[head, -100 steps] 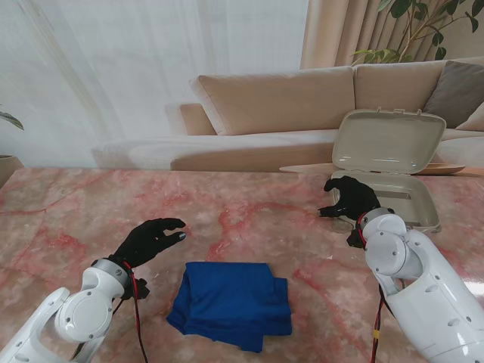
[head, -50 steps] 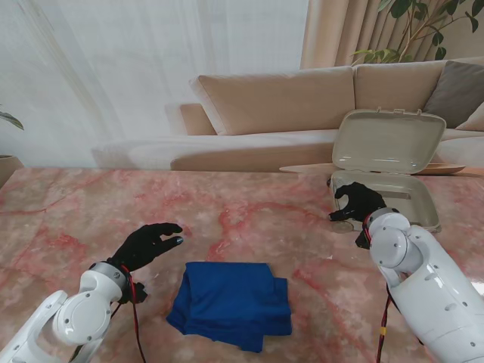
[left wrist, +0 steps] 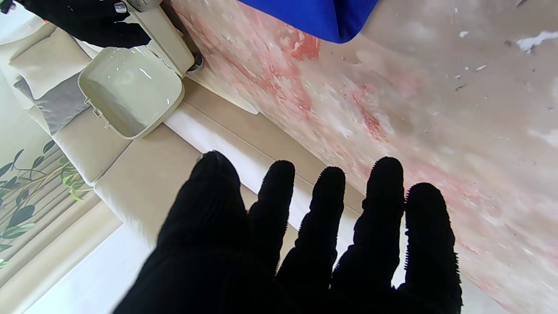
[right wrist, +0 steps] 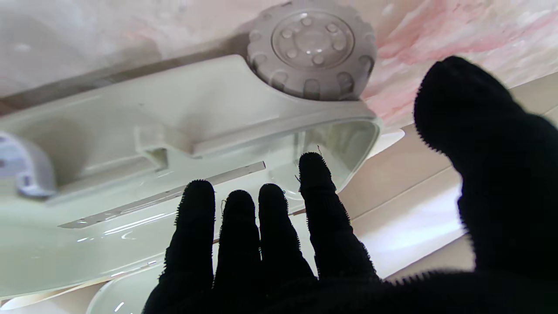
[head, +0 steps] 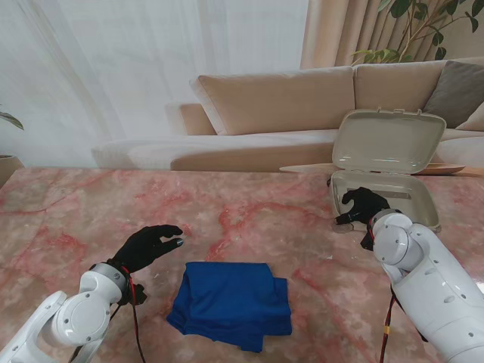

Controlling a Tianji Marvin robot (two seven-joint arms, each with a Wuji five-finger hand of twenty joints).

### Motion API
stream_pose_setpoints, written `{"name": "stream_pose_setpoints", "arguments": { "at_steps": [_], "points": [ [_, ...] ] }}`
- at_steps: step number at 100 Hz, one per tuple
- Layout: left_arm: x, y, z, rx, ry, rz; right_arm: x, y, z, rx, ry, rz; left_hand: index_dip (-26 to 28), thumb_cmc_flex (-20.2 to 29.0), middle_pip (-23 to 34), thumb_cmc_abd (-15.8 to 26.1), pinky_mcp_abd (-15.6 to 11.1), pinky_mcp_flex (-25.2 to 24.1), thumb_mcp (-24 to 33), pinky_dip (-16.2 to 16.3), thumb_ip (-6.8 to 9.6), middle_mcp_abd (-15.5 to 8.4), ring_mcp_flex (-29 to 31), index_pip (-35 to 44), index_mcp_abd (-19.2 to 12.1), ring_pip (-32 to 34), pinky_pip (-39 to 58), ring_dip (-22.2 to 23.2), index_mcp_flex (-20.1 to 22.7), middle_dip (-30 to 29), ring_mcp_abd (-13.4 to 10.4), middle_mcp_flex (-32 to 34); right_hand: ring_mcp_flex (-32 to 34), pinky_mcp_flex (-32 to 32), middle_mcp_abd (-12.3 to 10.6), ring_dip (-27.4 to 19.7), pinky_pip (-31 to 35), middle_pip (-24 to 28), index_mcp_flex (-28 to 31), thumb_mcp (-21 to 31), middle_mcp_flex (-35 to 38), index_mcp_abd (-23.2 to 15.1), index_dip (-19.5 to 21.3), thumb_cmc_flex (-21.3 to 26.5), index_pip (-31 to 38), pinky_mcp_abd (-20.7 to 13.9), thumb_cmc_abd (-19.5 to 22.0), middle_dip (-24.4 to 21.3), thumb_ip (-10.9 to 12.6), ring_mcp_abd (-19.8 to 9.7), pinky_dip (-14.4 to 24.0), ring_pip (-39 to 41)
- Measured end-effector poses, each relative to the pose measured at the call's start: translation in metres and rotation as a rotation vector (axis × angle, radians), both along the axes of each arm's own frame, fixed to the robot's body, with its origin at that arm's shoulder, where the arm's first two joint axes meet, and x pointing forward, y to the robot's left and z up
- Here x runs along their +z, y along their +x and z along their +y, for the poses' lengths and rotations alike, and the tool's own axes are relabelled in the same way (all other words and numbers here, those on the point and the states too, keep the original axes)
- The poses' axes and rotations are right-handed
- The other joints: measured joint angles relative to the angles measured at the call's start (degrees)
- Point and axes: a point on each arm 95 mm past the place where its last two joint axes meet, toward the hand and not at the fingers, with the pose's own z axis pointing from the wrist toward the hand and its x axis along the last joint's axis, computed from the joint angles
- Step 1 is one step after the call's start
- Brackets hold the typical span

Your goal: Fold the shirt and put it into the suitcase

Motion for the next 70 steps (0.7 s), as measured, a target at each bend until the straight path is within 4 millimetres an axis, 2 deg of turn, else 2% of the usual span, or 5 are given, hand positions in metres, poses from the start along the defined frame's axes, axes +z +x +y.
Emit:
{"name": "stream_pose_setpoints", "arguments": {
  "at_steps": [30, 37, 70],
  "points": [
    [-0.001, -0.001, 0.001, -0.004, -0.001, 0.008, -0.008, -0.001, -0.007, -0.012, 0.0, 0.031, 0.0, 0.0, 0.0, 0.0, 0.0, 0.0, 0.0, 0.0, 0.0, -0.09, 0.0, 0.0, 0.0, 0.0, 0.0, 0.0, 0.0, 0.0, 0.0, 0.0, 0.0, 0.0, 0.0, -0.01, -0.01, 0.29, 0.01, -0.2, 0.0, 0.03, 0.0, 0.0, -0.01, -0.04, 0.79, -0.62, 0.0, -0.01, 0.0, 0.0],
    [-0.001, -0.001, 0.001, -0.005, -0.003, 0.011, -0.01, -0.002, -0.008, -0.014, 0.001, 0.035, 0.0, 0.0, 0.0, 0.0, 0.0, 0.0, 0.0, 0.0, 0.0, -0.09, 0.0, 0.0, 0.0, 0.0, 0.0, 0.0, 0.0, 0.0, 0.0, 0.0, 0.0, 0.0, 0.0, -0.01, -0.01, 0.31, 0.03, -0.65, 0.0, -0.1, 0.0, 0.08, 0.07, -0.06, 2.8, -0.62, 0.0, -0.01, 0.0, 0.0],
    [-0.002, -0.001, 0.0, -0.012, -0.005, 0.021, -0.02, -0.004, -0.007, -0.02, 0.004, 0.062, 0.0, 0.0, 0.0, 0.0, 0.0, 0.0, 0.0, 0.0, 0.0, -0.1, 0.0, 0.0, 0.0, 0.0, 0.0, 0.0, 0.0, 0.0, 0.0, 0.0, 0.07, 0.08, 0.0, -0.01, -0.01, 1.19, 2.49, -0.02, 0.84, -2.09, 2.86, 1.04, 7.93, -0.09, 2.75, -0.63, 0.0, -0.03, 0.0, 0.99]
  ]
}}
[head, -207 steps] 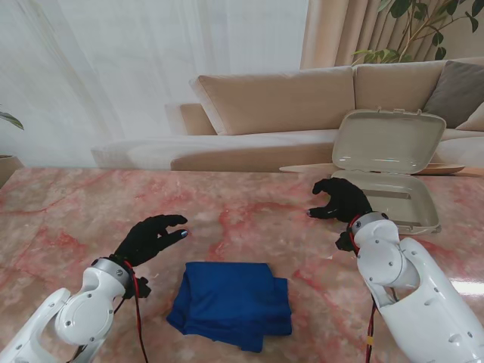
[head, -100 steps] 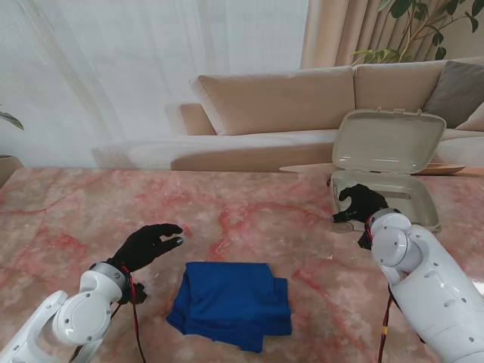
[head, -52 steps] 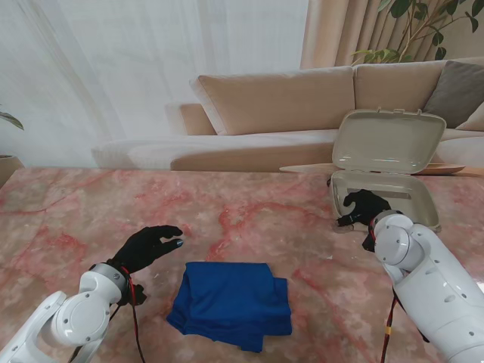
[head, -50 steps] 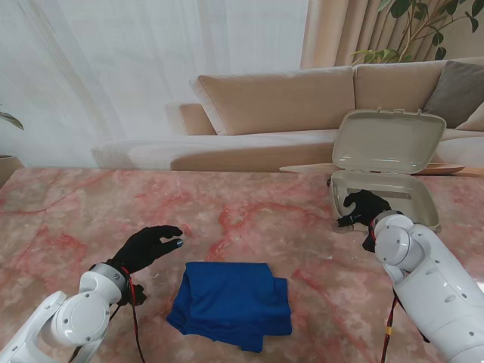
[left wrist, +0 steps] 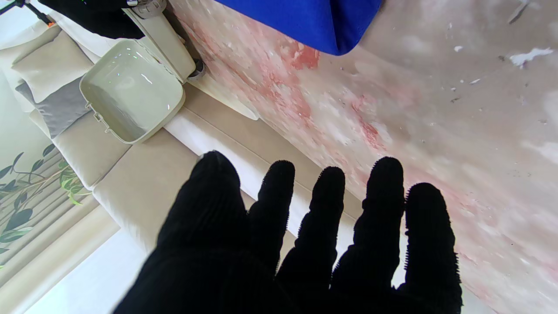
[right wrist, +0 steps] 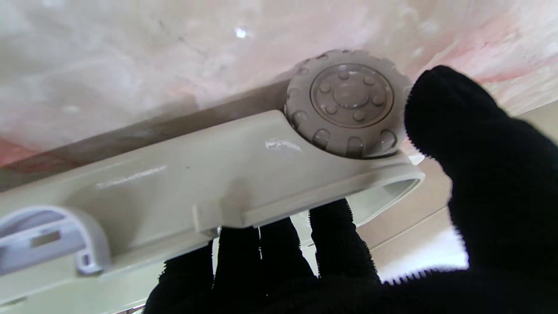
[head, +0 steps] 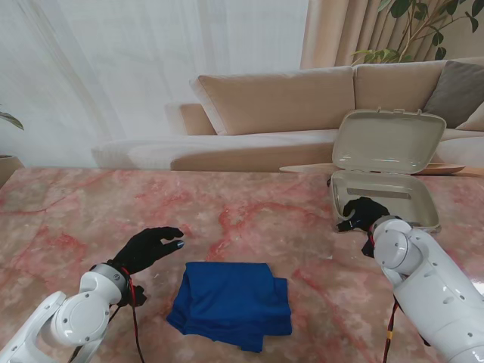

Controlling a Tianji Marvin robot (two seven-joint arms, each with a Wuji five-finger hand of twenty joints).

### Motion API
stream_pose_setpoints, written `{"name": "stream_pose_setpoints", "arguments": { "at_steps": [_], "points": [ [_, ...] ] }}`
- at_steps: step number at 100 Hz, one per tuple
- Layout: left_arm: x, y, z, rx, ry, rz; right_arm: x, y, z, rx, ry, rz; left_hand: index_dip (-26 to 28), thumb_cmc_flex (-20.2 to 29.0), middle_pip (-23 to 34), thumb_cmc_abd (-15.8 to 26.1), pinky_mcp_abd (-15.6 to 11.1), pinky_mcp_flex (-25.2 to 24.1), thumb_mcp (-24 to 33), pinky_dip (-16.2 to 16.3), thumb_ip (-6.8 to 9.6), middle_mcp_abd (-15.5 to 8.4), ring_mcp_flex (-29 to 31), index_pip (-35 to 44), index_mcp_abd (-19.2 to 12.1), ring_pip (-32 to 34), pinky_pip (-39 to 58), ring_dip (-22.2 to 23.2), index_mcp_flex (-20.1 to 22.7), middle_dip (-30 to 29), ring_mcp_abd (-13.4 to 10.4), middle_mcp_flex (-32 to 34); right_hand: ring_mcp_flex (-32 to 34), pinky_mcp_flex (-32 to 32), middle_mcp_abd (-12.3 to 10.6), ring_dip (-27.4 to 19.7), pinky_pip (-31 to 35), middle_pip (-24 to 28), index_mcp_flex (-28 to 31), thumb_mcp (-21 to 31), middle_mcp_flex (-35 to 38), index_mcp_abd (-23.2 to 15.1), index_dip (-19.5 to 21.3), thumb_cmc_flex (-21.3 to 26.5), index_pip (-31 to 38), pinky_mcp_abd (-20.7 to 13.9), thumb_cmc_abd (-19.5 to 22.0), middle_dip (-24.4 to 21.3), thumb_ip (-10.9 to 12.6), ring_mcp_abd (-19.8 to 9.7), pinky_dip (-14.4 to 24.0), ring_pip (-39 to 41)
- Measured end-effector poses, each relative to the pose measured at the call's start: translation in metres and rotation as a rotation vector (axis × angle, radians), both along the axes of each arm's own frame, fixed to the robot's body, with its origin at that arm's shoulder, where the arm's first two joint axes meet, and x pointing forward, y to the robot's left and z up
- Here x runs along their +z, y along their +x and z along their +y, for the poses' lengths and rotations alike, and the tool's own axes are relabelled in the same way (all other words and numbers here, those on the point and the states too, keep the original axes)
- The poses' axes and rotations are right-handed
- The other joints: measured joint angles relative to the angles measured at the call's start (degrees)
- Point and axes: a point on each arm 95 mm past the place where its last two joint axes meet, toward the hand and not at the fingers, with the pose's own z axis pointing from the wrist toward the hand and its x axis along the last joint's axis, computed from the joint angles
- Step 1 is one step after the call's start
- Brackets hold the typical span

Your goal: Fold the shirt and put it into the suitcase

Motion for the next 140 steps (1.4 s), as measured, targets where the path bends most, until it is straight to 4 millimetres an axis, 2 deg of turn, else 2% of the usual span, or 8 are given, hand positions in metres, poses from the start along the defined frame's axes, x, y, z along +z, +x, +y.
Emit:
{"name": "stream_pose_setpoints", "arguments": {
  "at_steps": [21, 30, 35, 40, 48, 56, 73, 140],
  "points": [
    [-0.001, 0.0, 0.0, -0.004, -0.003, 0.007, 0.0, 0.001, 0.002, 0.007, 0.0, 0.002, 0.0, 0.0, 0.0, 0.0, 0.0, 0.0, 0.0, 0.0, 0.0, -0.01, 0.0, 0.0, 0.0, 0.0, 0.0, 0.0, 0.0, 0.0, 0.0, 0.0, 3.59, 4.46, 0.0, 2.12, 6.43, 3.14, 2.25, 1.24, 4.35, -1.1, 0.43, 0.1, 2.62, -0.59, -0.78, 0.92, 0.0, 0.71, 2.15, 2.45],
    [-0.001, -0.001, 0.0, -0.004, -0.003, 0.009, 0.0, 0.002, 0.003, 0.007, 0.0, 0.0, 0.0, 0.0, 0.0, 0.0, 0.0, 0.0, 0.0, 0.0, 0.0, -0.01, 0.0, 0.01, 0.0, 0.0, 0.0, 0.0, 0.0, 0.0, 0.0, 0.0, 5.12, 34.32, 0.0, 4.59, 7.18, 5.01, 2.94, 1.84, 6.46, -1.15, -0.34, 0.69, 3.91, -22.41, -1.29, 4.33, 0.0, -0.1, 16.37, 3.98],
    [-0.001, -0.001, 0.0, -0.004, -0.003, 0.009, 0.001, 0.003, 0.003, 0.008, 0.001, 0.0, 0.0, 0.0, 0.0, 0.0, 0.0, 0.0, 0.0, 0.0, 0.0, -0.01, 0.0, 0.01, 0.0, 0.0, 0.0, 0.0, 0.0, 0.0, 0.0, 0.0, 5.15, 37.74, -0.01, 7.25, 4.96, 6.94, 3.12, 2.1, 7.69, -1.19, -0.34, 0.69, 4.59, -23.57, -1.3, 6.45, 0.0, -0.25, 19.28, 7.13],
    [-0.001, -0.001, 0.0, -0.004, -0.003, 0.01, 0.001, 0.003, 0.004, 0.012, 0.004, -0.001, 0.0, 0.0, 0.0, 0.0, 0.0, 0.0, 0.0, 0.0, 0.0, -0.01, 0.0, 0.01, 0.0, 0.0, 0.0, 0.0, 0.0, 0.0, 0.0, 0.0, 5.15, 26.09, -0.02, 9.33, -3.1, 8.01, 4.22, 2.13, 8.44, -1.3, -0.34, 1.82, 5.47, -7.6, -1.3, 8.5, 0.0, -0.03, 19.57, 9.58],
    [-0.002, -0.001, 0.0, -0.008, -0.006, 0.016, 0.003, 0.005, 0.005, 0.018, 0.016, -0.002, 0.0, 0.0, 0.0, 0.0, 0.01, 0.0, 0.0, 0.0, 0.0, -0.01, 0.0, 0.01, 0.0, 0.0, 0.0, 0.0, 0.0, 0.0, 0.0, 0.0, 5.71, 17.13, -0.26, 14.87, -1.2, 10.15, 5.08, 2.7, 9.67, -1.42, -0.35, 2.93, 6.12, 2.18, -1.35, 10.89, 0.0, -0.1, 22.37, 18.23],
    [-0.002, -0.001, 0.0, -0.008, -0.009, 0.02, 0.004, 0.006, 0.007, 0.021, 0.026, -0.001, 0.0, 0.0, 0.0, 0.0, 0.01, 0.0, 0.0, 0.0, 0.0, -0.01, 0.0, 0.01, 0.0, 0.0, 0.0, 0.0, 0.0, 0.0, 0.0, 0.0, 8.37, 26.59, -0.78, 20.33, 11.69, 11.54, 5.7, 2.74, 11.24, -1.85, -0.35, 3.6, 6.74, -6.29, -1.34, 12.72, 0.0, -0.29, 23.21, 26.25],
    [-0.003, -0.002, 0.0, -0.008, -0.01, 0.023, 0.003, 0.006, 0.011, 0.035, 0.028, 0.003, 0.0, -0.01, 0.0, 0.0, 0.01, 0.0, 0.0, 0.0, 0.0, -0.01, 0.0, 0.01, 0.0, 0.0, 0.0, 0.0, 0.0, 0.0, 0.0, 0.0, 10.39, 15.98, -0.77, 23.08, 16.99, 12.24, 6.12, 2.74, 13.17, -1.43, 0.19, 3.8, 7.71, 3.19, -1.18, 14.08, -0.48, -0.11, 23.07, 29.05],
    [-0.007, -0.004, 0.003, -0.001, -0.005, 0.042, -0.002, 0.008, 0.048, 0.14, 0.128, 0.016, 0.0, -0.01, 0.0, 0.0, 0.01, 0.0, 0.0, 0.0, 0.0, -0.01, 0.0, 0.01, 0.0, 0.0, 0.0, 0.0, 0.0, 0.0, 0.0, 0.0, 23.38, 19.0, -1.58, 27.8, 24.36, 14.95, 11.52, 2.88, 22.27, -3.07, -10.68, 11.94, 20.66, 5.94, -2.0, 16.31, -5.44, 2.8, 18.87, 37.81]
  ]
}}
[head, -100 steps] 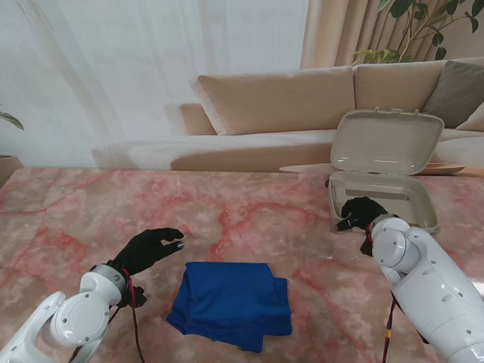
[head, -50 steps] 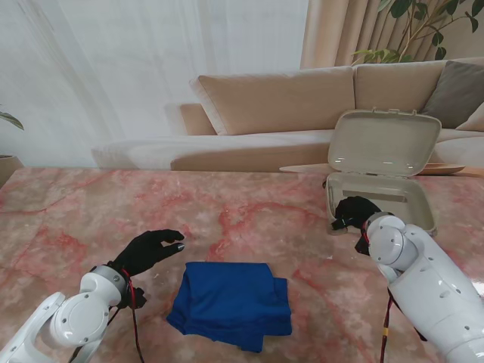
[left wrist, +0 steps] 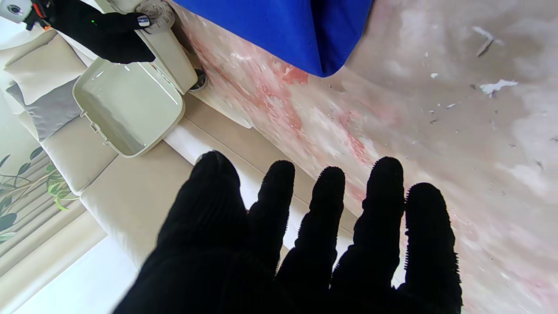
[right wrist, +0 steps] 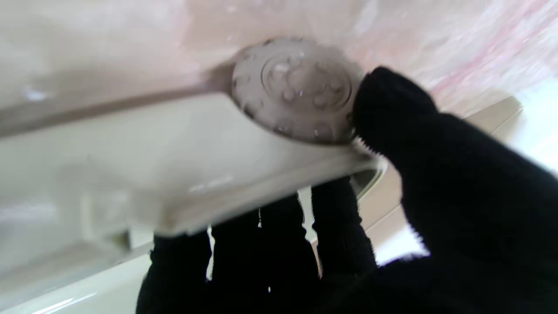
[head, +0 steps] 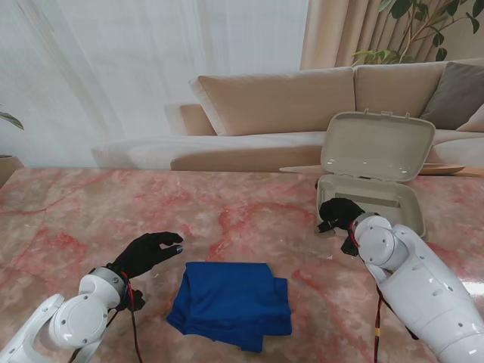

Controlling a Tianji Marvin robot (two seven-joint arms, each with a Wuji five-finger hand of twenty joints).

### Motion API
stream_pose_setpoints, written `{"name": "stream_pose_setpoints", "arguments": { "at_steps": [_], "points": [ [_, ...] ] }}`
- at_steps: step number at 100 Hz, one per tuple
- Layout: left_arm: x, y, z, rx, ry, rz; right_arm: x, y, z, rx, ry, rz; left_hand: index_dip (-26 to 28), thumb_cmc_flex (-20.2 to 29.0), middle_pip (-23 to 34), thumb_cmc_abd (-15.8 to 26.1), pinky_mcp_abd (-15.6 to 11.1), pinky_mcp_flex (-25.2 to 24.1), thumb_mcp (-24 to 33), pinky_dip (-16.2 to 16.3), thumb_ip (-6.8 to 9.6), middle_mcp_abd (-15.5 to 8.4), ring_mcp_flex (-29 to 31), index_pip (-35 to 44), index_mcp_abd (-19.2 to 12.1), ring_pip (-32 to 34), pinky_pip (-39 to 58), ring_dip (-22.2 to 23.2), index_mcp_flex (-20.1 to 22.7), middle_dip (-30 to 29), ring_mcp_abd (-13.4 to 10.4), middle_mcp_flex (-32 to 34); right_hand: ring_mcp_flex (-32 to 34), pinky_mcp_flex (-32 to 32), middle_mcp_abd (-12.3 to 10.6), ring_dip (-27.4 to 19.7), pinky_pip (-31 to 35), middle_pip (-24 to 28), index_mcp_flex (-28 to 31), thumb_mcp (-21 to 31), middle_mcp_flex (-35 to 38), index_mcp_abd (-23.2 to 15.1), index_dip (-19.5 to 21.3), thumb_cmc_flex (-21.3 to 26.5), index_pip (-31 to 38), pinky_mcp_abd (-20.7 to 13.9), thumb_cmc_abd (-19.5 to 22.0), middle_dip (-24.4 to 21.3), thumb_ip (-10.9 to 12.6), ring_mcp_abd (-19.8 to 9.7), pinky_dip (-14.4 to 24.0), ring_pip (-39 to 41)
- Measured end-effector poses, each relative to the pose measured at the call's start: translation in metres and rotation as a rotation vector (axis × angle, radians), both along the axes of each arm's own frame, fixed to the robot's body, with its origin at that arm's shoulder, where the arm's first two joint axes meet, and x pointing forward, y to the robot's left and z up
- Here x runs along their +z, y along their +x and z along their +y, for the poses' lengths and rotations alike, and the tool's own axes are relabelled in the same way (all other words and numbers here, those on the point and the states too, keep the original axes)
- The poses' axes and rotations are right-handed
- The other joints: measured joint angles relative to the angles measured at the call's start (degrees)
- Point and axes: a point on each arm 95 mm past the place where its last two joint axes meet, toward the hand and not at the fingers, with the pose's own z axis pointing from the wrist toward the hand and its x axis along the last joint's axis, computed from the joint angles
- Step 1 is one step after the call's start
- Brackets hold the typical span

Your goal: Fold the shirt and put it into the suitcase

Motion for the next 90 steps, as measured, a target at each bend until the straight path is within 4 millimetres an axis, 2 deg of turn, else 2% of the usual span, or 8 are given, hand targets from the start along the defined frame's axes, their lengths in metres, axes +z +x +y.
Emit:
{"name": "stream_pose_setpoints", "arguments": {
  "at_steps": [5, 9, 35, 77, 90],
  "points": [
    [0.0, 0.0, 0.0, 0.001, 0.0, 0.002, -0.002, -0.001, 0.004, 0.009, 0.01, 0.002, 0.0, 0.0, 0.0, 0.0, 0.0, 0.0, 0.0, 0.0, 0.0, 0.0, 0.0, 0.0, 0.0, 0.0, 0.0, 0.0, 0.0, 0.0, 0.0, 0.0, 0.34, 0.15, -0.28, 0.1, 0.0, 0.96, -0.07, -0.09, -0.39, 0.5, -1.46, 1.53, 0.93, 0.06, 0.03, 0.28, -0.02, -0.12, -0.01, 0.89],
    [-0.001, -0.001, 0.001, 0.001, 0.0, 0.004, -0.002, -0.001, 0.007, 0.014, 0.018, 0.002, 0.0, 0.0, 0.0, 0.0, 0.0, 0.0, 0.0, 0.0, 0.0, 0.0, 0.0, 0.0, 0.0, 0.0, 0.0, 0.0, 0.0, 0.0, 0.0, 0.0, 0.87, 0.15, -0.29, 0.16, 0.0, 1.48, -0.07, -0.16, -0.44, 0.66, -1.75, 2.13, 1.76, 0.17, -0.14, 0.73, -1.25, -0.16, -0.01, 1.24],
    [-0.003, -0.002, 0.002, 0.003, -0.001, 0.011, -0.005, -0.003, 0.024, 0.057, 0.052, -0.009, 0.0, 0.0, 0.0, 0.0, 0.0, 0.0, 0.0, 0.0, 0.0, 0.0, 0.0, 0.0, 0.0, 0.0, 0.0, 0.0, 0.0, 0.0, 0.0, 0.0, 0.93, 0.21, 0.31, 0.17, 0.0, 1.89, -0.29, -0.8, 0.68, 1.0, -3.18, 2.82, 3.63, 0.44, 0.34, 0.75, -1.32, -0.16, -0.06, 2.26],
    [-0.005, -0.003, 0.003, 0.004, -0.003, 0.023, -0.009, -0.011, 0.06, 0.11, 0.136, -0.014, 0.0, 0.0, 0.0, 0.0, 0.01, 0.0, 0.0, 0.0, 0.0, 0.0, 0.0, 0.0, 0.0, 0.0, 0.0, 0.0, 0.0, 0.0, 0.0, 0.0, 1.21, 0.88, 0.91, 0.31, 0.0, 0.99, -0.68, -3.16, 2.39, 1.02, -5.3, 3.51, 4.23, 0.45, 3.29, 0.73, -1.34, -0.44, -0.7, 2.51],
    [-0.006, -0.003, 0.003, 0.004, -0.005, 0.025, -0.011, -0.013, 0.073, 0.13, 0.161, -0.016, 0.0, 0.0, 0.0, 0.0, 0.01, 0.0, 0.0, 0.0, 0.0, 0.0, 0.0, 0.0, 0.0, 0.0, 0.0, 0.0, 0.0, 0.0, 0.0, 0.0, 1.69, 3.41, 1.36, 0.32, 0.0, 0.58, -0.7, -3.23, 2.82, 1.05, -5.51, 3.54, 4.23, 0.45, 3.3, 0.66, -1.35, -0.44, -0.96, 2.34]
  ]
}}
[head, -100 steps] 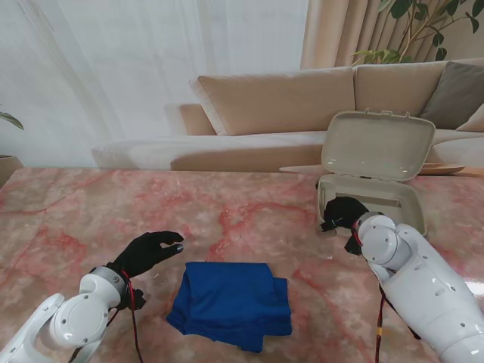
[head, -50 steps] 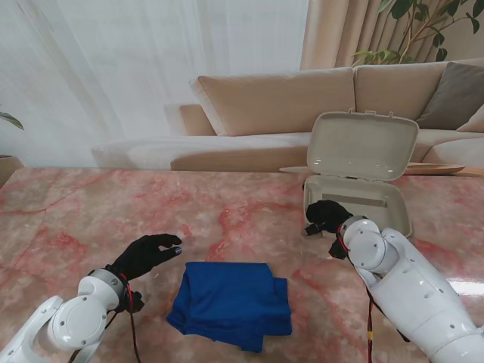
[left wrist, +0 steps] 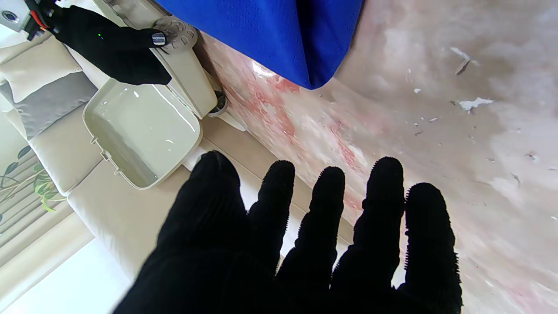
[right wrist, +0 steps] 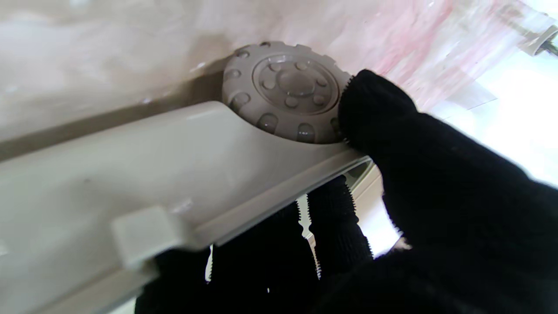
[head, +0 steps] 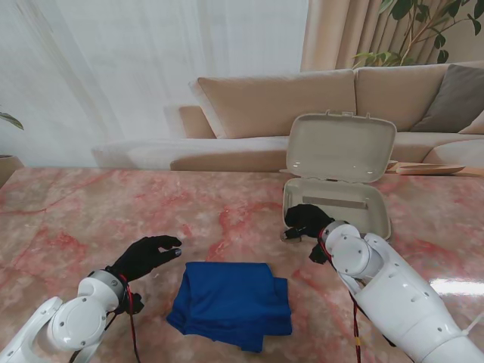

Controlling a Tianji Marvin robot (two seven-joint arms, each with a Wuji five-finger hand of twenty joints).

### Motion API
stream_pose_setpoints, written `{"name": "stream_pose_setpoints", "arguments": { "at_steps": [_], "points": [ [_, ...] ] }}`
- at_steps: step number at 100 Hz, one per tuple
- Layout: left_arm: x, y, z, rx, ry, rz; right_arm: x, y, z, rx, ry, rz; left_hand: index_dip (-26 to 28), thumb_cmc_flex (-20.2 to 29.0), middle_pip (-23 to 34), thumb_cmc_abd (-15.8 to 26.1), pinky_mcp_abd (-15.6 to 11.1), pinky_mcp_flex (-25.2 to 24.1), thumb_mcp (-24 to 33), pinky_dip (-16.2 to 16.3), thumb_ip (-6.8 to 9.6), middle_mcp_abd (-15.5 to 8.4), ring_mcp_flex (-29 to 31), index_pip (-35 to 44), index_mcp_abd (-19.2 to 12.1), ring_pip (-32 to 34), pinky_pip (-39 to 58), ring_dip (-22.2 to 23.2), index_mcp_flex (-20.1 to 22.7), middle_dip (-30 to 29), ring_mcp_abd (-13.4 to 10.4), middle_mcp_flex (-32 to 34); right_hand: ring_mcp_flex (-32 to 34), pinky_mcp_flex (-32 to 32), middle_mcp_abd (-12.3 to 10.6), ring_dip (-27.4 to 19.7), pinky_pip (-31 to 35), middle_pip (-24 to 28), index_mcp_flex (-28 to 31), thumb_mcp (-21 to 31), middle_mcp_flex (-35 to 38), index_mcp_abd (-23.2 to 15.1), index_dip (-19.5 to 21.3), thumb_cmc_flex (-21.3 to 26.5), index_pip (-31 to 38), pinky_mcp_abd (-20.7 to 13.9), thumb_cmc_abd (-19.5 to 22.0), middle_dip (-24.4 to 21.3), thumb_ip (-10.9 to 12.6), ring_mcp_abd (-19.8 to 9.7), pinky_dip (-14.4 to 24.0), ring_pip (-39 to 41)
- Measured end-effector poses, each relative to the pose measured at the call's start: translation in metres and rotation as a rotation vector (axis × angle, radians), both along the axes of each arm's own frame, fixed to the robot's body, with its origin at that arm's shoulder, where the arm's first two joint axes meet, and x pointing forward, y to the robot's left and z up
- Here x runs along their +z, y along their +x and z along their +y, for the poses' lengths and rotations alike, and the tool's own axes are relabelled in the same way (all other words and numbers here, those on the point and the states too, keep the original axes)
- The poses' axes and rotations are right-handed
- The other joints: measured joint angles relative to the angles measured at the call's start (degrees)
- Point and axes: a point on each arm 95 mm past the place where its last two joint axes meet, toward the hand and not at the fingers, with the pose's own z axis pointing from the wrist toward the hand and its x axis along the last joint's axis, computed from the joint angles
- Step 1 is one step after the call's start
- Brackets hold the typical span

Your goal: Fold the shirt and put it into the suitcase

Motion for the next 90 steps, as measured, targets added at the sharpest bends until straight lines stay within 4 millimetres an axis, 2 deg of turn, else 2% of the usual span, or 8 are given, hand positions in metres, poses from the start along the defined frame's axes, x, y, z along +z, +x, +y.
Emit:
{"name": "stream_pose_setpoints", "arguments": {
  "at_steps": [11, 20, 26, 58, 90],
  "points": [
    [0.0, 0.0, 0.0, 0.0, -0.001, 0.002, -0.001, -0.001, 0.013, 0.027, 0.018, 0.001, 0.0, 0.0, 0.0, 0.0, 0.0, 0.0, 0.0, 0.0, 0.0, 0.0, 0.0, 0.0, 0.0, 0.0, 0.0, 0.0, 0.0, 0.0, 0.0, 0.0, 0.6, 8.18, 0.27, 0.0, 0.44, -0.22, -0.01, -0.46, 0.42, 0.02, -0.05, 0.0, 0.0, -2.48, 0.0, -0.61, 0.0, 0.16, -1.18, -0.32],
    [-0.001, 0.0, 0.0, 0.002, -0.002, 0.004, -0.001, -0.001, 0.024, 0.048, 0.034, 0.004, 0.0, 0.0, 0.0, 0.0, 0.0, 0.0, 0.0, 0.0, 0.0, 0.0, 0.0, 0.0, 0.0, 0.0, 0.0, 0.0, 0.0, 0.0, 0.0, 0.0, 0.71, 2.04, 0.57, -0.01, -1.08, -0.85, -0.01, -0.59, 0.71, 0.13, -0.29, 0.02, 0.0, -0.87, 0.0, -0.71, 0.0, 0.49, -1.27, -0.61],
    [-0.001, -0.001, 0.0, 0.003, -0.002, 0.006, -0.002, -0.001, 0.031, 0.062, 0.042, 0.005, 0.0, 0.0, 0.0, 0.0, 0.0, 0.0, 0.0, 0.0, 0.0, 0.0, 0.0, 0.0, 0.0, 0.0, 0.0, 0.0, 0.0, 0.0, 0.0, 0.0, 0.99, 0.2, 0.71, -0.01, -0.23, -1.01, -0.01, -0.76, 0.85, 0.16, -0.63, 0.02, 0.0, -0.54, 0.0, -0.76, 0.0, 0.55, -1.12, -0.79],
    [-0.002, -0.001, 0.001, 0.006, -0.005, 0.013, -0.003, 0.004, 0.066, 0.123, 0.085, 0.004, 0.0, -0.01, 0.0, 0.0, 0.0, 0.0, 0.0, 0.0, 0.0, 0.0, 0.0, 0.0, 0.0, 0.0, 0.0, 0.0, 0.0, 0.0, 0.0, 0.0, 1.27, -1.17, 1.35, -0.28, 0.54, -1.46, -0.08, -1.41, 0.88, 0.5, -1.01, 0.02, -0.76, -0.52, 0.35, -0.77, -0.01, 1.11, -0.98, -1.71],
    [-0.005, -0.004, 0.003, 0.01, -0.005, 0.03, -0.003, 0.008, 0.088, 0.142, 0.129, 0.012, 0.0, -0.01, 0.0, 0.0, 0.0, 0.0, 0.0, 0.01, 0.0, 0.0, 0.0, 0.0, 0.0, 0.0, 0.0, 0.0, 0.0, 0.0, 0.0, 0.0, 1.32, -1.38, 1.73, -0.97, -0.07, -2.17, -1.44, -1.41, 0.83, 0.85, -1.55, 0.02, -0.83, -0.52, 0.98, -1.36, -0.01, 1.55, -0.99, -3.14]
  ]
}}
